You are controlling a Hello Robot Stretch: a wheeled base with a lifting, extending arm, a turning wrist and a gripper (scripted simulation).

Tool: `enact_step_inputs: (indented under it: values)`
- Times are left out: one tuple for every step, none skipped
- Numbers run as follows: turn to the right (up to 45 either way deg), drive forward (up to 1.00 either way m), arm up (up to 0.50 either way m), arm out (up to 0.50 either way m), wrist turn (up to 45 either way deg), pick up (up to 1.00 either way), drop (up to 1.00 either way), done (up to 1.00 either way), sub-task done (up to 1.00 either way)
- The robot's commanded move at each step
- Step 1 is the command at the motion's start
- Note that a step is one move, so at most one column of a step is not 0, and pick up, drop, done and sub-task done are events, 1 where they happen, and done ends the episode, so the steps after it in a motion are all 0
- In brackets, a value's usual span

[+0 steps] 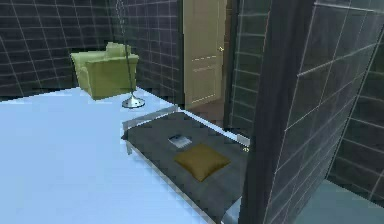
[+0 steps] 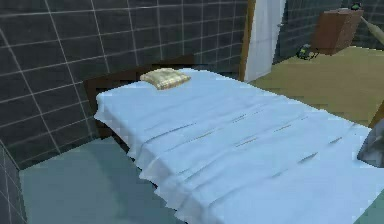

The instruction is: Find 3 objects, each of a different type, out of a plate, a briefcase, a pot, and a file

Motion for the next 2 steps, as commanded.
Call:
enact_step_inputs:
  values:
    - [-27.0,0.0,0.0,0.0,0.0,0.0,0.0,0.0,0.0]
    - [0.0,1.0,0.0,0.0,0.0,0.0,0.0,0.0,0.0]
